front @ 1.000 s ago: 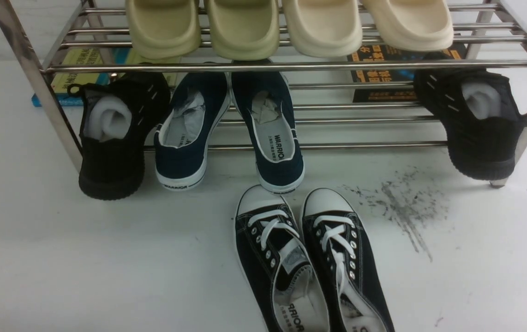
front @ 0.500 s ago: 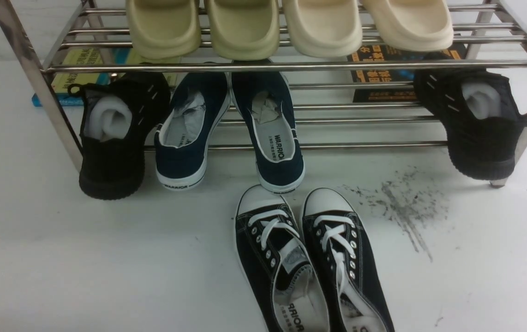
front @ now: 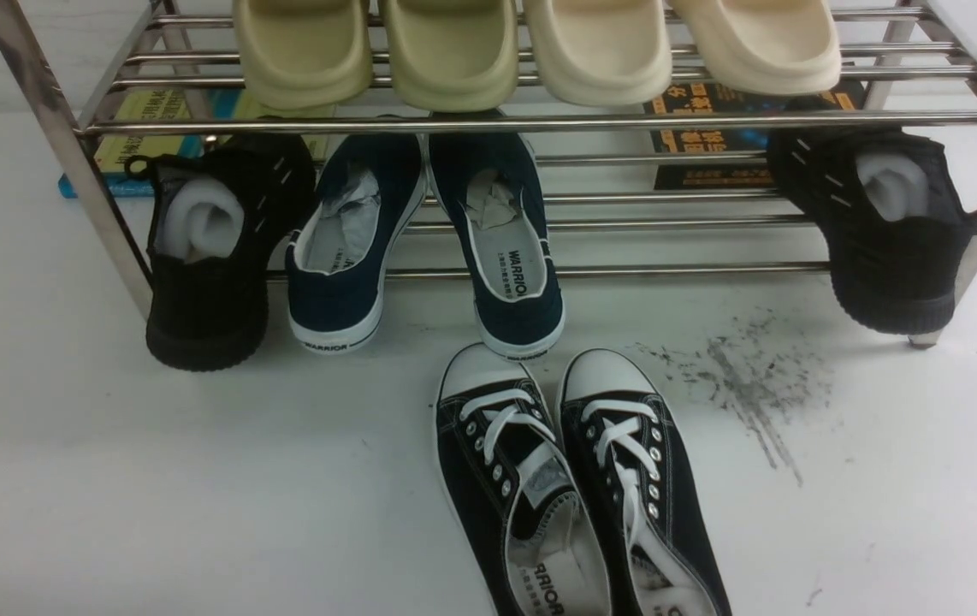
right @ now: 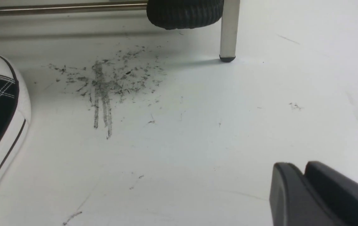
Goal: Take the shoes off the shelf with your hand on the white table.
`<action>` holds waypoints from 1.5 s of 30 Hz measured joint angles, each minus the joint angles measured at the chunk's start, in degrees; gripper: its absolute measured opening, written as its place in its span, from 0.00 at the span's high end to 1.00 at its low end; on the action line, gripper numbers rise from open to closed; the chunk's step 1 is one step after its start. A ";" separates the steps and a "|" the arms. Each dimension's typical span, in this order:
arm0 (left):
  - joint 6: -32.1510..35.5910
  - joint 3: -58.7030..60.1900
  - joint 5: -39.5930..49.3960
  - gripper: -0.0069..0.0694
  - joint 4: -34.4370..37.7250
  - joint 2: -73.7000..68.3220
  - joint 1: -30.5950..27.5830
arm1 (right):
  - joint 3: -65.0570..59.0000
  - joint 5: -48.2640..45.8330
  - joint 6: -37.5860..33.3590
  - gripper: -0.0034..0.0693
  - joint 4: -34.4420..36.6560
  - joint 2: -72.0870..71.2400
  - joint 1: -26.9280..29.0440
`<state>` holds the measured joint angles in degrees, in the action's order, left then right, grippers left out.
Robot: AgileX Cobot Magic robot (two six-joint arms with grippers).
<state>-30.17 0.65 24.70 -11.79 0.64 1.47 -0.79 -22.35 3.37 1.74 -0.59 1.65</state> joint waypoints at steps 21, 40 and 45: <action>0.00 0.00 0.00 0.60 0.00 0.00 0.00 | 0.00 0.00 -0.04 0.79 0.00 0.00 0.00; 0.00 0.00 0.00 0.60 0.00 0.00 0.00 | 0.00 0.00 -0.04 0.76 0.05 0.00 0.00; 0.00 0.00 0.00 0.60 0.00 0.00 0.00 | 0.00 0.00 -0.04 0.75 0.05 0.00 0.00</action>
<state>-30.17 0.65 24.70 -11.79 0.64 1.47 -0.79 -22.35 3.32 1.79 -0.59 1.65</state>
